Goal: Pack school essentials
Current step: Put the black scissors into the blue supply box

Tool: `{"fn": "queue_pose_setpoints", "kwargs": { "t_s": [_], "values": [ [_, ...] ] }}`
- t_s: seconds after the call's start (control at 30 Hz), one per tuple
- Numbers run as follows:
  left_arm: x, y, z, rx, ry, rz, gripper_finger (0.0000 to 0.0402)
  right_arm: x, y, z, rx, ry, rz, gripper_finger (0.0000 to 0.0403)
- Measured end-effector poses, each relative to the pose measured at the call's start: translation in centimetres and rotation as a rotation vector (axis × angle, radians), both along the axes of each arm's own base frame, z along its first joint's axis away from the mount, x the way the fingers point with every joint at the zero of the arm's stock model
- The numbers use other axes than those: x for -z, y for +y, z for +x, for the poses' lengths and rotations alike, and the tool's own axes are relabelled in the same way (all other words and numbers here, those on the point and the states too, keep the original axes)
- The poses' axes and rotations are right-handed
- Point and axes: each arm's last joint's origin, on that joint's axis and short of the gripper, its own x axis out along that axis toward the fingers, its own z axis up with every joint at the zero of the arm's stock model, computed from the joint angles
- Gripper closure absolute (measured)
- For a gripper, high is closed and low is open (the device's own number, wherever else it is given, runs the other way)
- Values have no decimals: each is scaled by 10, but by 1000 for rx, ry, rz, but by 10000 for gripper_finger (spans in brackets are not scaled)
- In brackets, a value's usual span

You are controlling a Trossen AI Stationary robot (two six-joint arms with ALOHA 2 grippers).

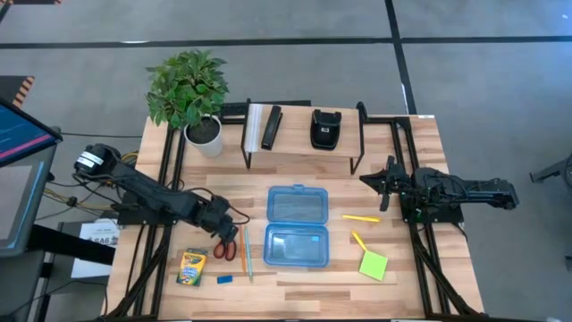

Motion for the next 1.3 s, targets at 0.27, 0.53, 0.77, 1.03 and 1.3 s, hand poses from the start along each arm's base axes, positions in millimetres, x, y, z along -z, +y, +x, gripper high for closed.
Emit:
{"fn": "queue_pose_setpoints", "kwargs": {
  "t_s": [0.27,0.53,0.77,1.03,1.3],
  "values": [
    [0,10,4,-2,7,7,218,0,0,0,0,0,0,365],
    [1,20,5,10,12,87,294,0,0,0,0,0,0,365],
    [1,31,6,29,21,116,375,0,0,0,0,0,0,365],
    [-3,40,11,64,6,151,387,0,0,0,0,0,0,365],
    [-32,39,26,134,36,204,400,0,0,0,0,0,0,365]
  ]
}}
